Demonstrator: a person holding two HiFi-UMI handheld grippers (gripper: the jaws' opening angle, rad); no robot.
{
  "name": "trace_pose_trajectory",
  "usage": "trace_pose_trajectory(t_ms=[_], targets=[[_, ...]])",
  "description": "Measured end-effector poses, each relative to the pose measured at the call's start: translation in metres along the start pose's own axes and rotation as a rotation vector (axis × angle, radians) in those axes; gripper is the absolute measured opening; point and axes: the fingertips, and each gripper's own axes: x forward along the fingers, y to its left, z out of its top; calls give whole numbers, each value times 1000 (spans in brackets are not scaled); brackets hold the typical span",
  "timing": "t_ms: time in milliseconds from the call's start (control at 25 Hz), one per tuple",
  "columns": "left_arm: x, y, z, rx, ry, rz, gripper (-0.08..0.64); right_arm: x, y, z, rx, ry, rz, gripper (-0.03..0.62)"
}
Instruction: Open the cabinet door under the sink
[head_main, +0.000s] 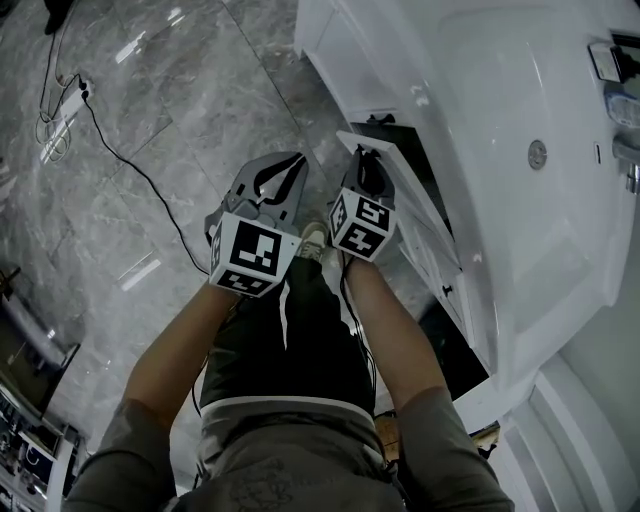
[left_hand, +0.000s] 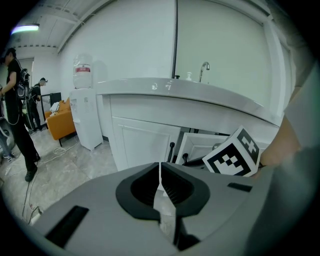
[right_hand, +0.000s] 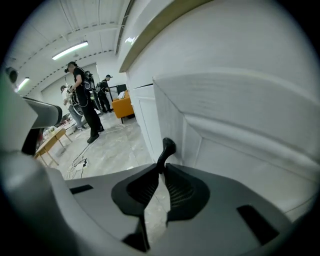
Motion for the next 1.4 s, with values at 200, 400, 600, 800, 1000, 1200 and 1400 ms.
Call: trace_pose_trajectory(t_ms=[200, 400, 600, 800, 1000, 1200, 1400], targets=[[-10, -14, -22, -38, 28, 4, 26, -14, 13, -17, -48, 28, 36, 52], [-26, -33, -51, -176, 58, 10, 26, -26, 24, -28, -101, 33, 63, 52], [-40, -52, -86, -218, 114, 28, 26, -44, 39, -47, -141, 52, 93, 52], [-49, -64, -111, -220, 156, 28, 26, -70, 52, -76, -189, 84, 130, 52], [-64, -75, -137, -270, 192, 39, 26, -106, 63, -113, -242, 112, 180, 52], [-74, -108, -168, -281, 249, -1, 26, -143, 61, -151, -317, 157, 226, 54], [-81, -142, -193, -299, 308, -54, 26, -169, 53, -178, -371, 195, 254, 54]])
